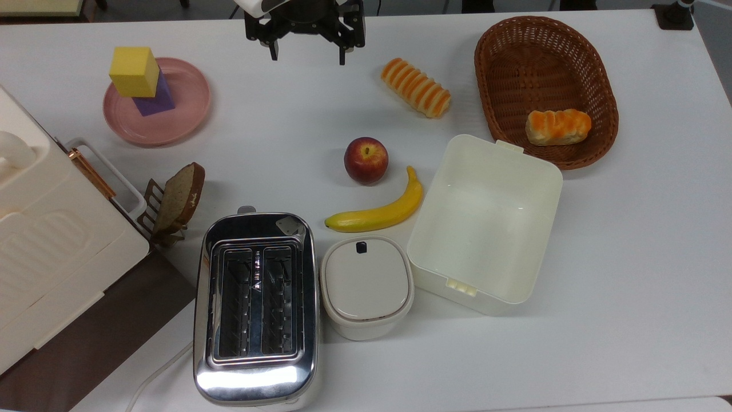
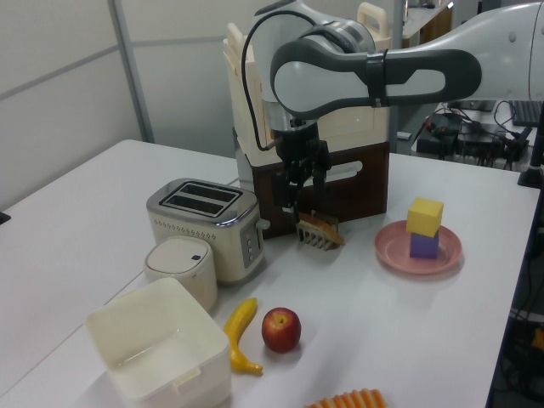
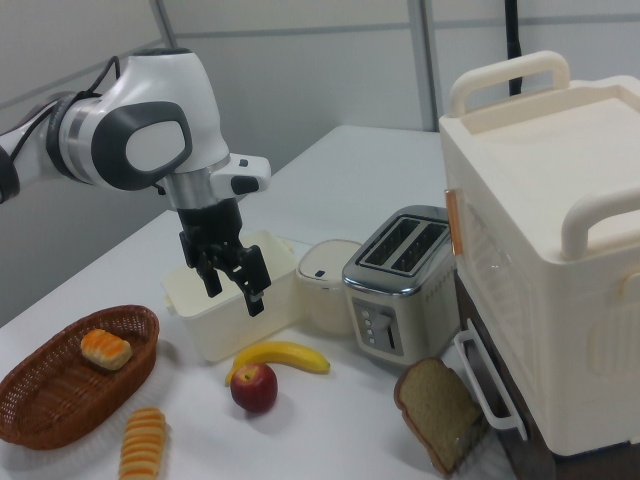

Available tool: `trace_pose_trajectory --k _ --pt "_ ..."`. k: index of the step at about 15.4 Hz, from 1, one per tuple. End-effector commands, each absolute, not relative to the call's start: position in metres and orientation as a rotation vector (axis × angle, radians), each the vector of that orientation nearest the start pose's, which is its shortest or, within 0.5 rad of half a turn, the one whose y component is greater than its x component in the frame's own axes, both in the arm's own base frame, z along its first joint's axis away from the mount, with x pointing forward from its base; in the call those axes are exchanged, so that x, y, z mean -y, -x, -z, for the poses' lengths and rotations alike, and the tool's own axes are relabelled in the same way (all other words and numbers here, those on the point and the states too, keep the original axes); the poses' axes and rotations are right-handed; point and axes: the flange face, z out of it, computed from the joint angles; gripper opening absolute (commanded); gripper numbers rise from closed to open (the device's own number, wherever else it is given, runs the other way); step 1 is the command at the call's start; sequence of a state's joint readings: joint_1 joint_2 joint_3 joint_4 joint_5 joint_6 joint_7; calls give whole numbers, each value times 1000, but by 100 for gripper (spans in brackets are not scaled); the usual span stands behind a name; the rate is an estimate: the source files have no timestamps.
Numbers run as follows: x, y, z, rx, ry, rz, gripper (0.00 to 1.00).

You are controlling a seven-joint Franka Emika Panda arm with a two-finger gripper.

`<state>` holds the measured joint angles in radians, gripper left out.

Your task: Put the yellow cube on the table

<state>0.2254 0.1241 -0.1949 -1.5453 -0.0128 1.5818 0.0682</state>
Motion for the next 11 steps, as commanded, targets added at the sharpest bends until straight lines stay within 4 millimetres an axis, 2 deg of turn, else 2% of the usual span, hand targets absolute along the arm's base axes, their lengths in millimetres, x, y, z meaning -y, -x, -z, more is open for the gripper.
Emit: trace_pose_trajectory --k 1,5,11 --pt "-18 -584 -564 -106 3193 -204 100" --pt "-22 -584 -555 -97 3194 -228 100" --pt "-29 -585 -517 -53 3200 -248 100"
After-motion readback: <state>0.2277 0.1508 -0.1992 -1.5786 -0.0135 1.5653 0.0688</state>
